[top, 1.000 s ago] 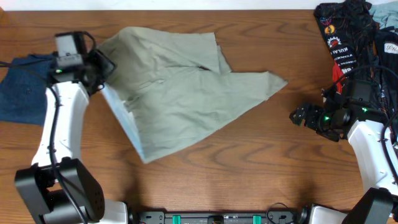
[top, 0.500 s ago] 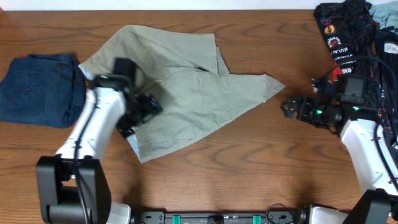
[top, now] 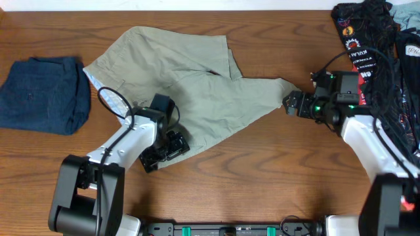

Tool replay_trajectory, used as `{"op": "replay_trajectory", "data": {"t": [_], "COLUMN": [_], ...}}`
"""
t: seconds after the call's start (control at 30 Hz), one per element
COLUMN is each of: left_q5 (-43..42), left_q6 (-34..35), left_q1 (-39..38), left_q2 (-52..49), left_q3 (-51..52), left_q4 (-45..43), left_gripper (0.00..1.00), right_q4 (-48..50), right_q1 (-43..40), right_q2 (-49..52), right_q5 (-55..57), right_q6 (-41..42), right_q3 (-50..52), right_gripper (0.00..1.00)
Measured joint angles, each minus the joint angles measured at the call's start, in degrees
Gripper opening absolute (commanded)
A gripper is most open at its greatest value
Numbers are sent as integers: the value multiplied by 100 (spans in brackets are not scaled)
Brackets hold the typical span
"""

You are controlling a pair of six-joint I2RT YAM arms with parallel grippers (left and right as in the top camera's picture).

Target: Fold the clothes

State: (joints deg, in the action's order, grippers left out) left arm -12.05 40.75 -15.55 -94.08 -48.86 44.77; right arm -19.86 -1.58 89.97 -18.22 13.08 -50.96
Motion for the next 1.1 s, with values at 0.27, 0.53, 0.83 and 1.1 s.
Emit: {"op": "replay_trajectory", "data": {"t": [0.27,0.53,0.83,1.1], "left_q5": [46,68,83,87], "left_q6": [269,433,446,446], "left_q1": [-4,-4,-4,-4], "left_q2": [232,302,310,313], "left_q3": [367,433,439,442], "left_q4": [-614,-719,-726,-723], "left_gripper": [92,92,92,92], "right_q4": [1014,2356,2662,1880], "right_q1": [0,0,-4,-55], "right_q2": [1016,1674,2033,831], "right_q5": [-33,-155,-310,-527], "right_q6": [815,1661,2094,1600], "right_q3": [0,-59,-83,-46], "right_gripper": [88,48,1,1]}}
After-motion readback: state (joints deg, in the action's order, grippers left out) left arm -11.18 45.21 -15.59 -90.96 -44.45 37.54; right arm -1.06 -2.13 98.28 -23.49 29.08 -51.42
